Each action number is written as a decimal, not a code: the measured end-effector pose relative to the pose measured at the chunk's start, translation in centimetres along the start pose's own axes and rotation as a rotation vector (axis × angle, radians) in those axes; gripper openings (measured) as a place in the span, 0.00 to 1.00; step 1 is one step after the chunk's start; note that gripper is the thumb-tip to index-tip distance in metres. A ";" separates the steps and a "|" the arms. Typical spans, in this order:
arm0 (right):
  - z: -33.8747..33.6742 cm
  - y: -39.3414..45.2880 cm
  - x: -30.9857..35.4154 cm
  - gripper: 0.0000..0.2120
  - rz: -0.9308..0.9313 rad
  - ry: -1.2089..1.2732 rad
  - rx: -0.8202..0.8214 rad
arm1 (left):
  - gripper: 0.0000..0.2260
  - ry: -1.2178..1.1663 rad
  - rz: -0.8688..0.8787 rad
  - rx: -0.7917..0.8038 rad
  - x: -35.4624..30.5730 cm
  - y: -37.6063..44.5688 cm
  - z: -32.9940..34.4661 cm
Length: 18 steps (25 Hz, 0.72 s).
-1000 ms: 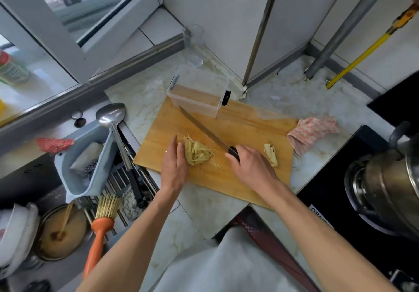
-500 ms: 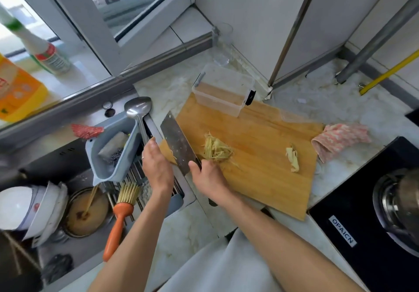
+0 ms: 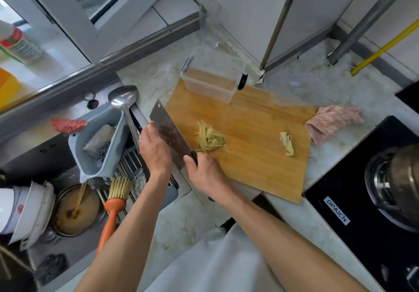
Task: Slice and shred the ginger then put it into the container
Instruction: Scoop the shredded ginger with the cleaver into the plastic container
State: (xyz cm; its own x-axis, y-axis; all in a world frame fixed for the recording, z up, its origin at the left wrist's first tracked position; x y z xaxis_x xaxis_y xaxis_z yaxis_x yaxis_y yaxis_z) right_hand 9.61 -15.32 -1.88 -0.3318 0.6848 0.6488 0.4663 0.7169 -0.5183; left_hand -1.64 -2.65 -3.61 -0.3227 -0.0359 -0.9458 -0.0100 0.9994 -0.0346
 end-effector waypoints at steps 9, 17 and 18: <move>-6.0 -0.3 -6.3 0.20 0.069 -0.072 -0.129 | 0.16 -0.015 0.009 0.037 0.7 -0.4 0.6; -4.8 -0.7 -5.6 0.19 0.020 -0.194 -0.005 | 0.19 -0.019 0.029 0.021 -0.2 -1.3 1.6; -5.9 -0.6 -6.1 0.19 0.038 -0.199 -0.027 | 0.20 -0.013 0.027 0.025 0.1 -1.4 1.5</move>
State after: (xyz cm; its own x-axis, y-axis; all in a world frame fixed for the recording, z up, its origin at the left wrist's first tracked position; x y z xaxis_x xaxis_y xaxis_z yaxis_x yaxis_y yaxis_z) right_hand 16.21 -20.69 -2.27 -0.4677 0.7258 0.5045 0.5024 0.6879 -0.5239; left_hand -0.28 -4.07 -4.09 -0.3098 -0.0096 -0.9508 0.0219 0.9996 -0.0172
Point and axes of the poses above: each hand's wrist, its own y-axis towards the middle knuckle, its own z-axis out of the palm, x = y × z, the point moved 8 cm from there along y, towards the middle knuckle, and after that the axes turned 9 degrees about z, right-handed, at the moved point
